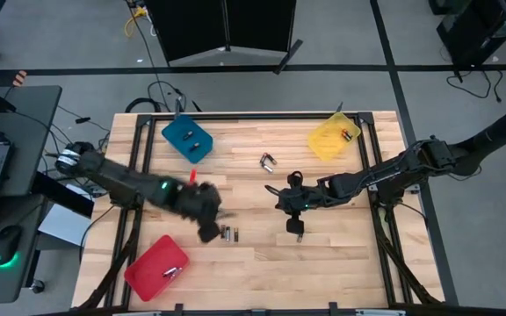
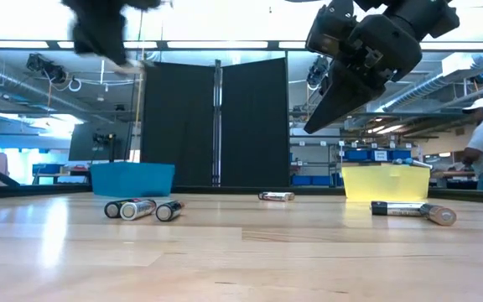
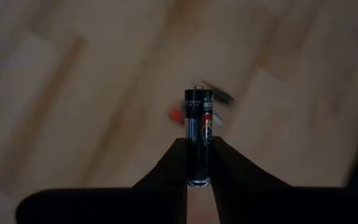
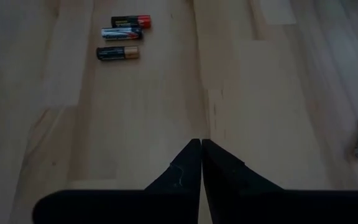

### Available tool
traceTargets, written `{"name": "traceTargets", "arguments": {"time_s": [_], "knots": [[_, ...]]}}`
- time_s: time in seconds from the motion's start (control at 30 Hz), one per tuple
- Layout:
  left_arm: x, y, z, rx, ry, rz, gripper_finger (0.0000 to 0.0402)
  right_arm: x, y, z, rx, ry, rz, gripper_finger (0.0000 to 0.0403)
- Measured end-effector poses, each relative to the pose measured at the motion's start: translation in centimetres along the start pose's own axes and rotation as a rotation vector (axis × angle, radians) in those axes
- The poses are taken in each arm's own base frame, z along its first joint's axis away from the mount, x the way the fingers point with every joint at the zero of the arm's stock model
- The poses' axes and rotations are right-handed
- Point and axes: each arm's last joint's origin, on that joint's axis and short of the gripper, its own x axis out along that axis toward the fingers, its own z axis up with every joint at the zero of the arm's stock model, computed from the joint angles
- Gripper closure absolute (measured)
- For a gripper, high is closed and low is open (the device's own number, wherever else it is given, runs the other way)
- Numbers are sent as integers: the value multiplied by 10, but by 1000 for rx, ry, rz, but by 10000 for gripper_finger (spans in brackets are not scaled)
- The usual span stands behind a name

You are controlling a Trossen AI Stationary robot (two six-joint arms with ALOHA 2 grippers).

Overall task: Sort batteries
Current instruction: Put the black silver battery into the red bin

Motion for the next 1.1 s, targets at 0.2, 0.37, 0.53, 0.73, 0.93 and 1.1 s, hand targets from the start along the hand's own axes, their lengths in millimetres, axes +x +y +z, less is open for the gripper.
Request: {"name": "traceTargets", "arguments": {"time_s": [0.2, 0.37, 0.53, 0.73, 0.93, 1.1], "knots": [[-27, -39, -69, -142, 68, -18, 354, 0, 1, 0, 4, -2, 0, 382], [-39, -55, -126, -290, 106, 2, 354, -1, 4, 1, 2, -23, 10, 382], [-34, -66, -173, -329, 141, 61, 354, -1, 4, 1, 18, -23, 11, 382], [-13, -69, -204, -343, 157, 172, 354, -1, 4, 1, 23, -23, 10, 382], [15, -50, -217, -368, 139, 225, 354, -1, 4, 1, 25, -24, 8, 382], [32, -38, -224, -376, 157, 216, 354, -1, 4, 1, 25, -24, 8, 382]]}}
